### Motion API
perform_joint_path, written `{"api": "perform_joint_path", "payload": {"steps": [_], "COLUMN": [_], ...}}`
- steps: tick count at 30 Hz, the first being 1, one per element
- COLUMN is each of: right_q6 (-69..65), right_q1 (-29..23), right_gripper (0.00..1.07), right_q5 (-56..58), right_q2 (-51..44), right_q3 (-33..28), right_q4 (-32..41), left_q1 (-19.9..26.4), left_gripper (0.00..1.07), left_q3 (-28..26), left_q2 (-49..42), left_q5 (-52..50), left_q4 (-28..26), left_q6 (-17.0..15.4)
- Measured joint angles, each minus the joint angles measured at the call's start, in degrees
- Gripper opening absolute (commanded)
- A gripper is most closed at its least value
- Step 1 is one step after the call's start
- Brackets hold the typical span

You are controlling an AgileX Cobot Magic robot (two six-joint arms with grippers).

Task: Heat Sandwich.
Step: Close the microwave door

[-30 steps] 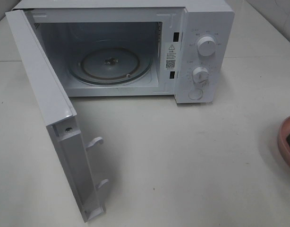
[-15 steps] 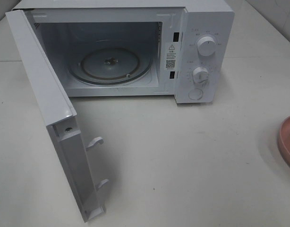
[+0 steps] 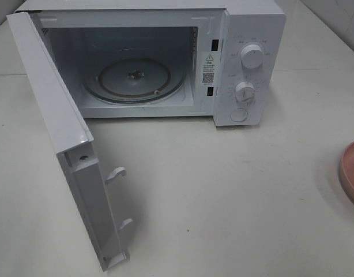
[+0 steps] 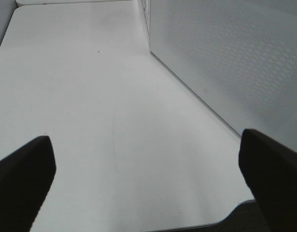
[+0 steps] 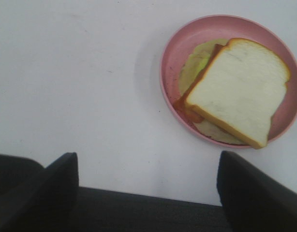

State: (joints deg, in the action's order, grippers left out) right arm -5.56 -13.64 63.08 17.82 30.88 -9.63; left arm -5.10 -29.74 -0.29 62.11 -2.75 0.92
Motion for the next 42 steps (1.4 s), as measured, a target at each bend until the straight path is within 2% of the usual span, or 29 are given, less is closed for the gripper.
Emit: {"api": "perform_joint_path", "payload": {"steps": [8, 20, 42], "right_q6": [0.4, 1.55, 1.72], "right_q1": [7.56, 8.08, 8.08], "right_gripper": [0.76, 0.76, 0.75], "right_q5": [-4.64, -5.67, -5.67], "right_q2": [-7.91, -17.93, -17.99], "right_q3": [-2.23, -2.46, -2.46], "right_q4": [0.34, 1.38, 1.49], "left_q1": [0.0, 0.0, 0.0], "left_gripper": [0.98, 0.98, 0.98], "left_q3": [0.0, 0.0, 0.0], "left_q2": [0.0, 0.0, 0.0], "left_q5": [0.0, 0.0, 0.0], "left_q4": [0.0, 0.0, 0.0], "left_q6": [0.0, 0.0, 0.0]}}
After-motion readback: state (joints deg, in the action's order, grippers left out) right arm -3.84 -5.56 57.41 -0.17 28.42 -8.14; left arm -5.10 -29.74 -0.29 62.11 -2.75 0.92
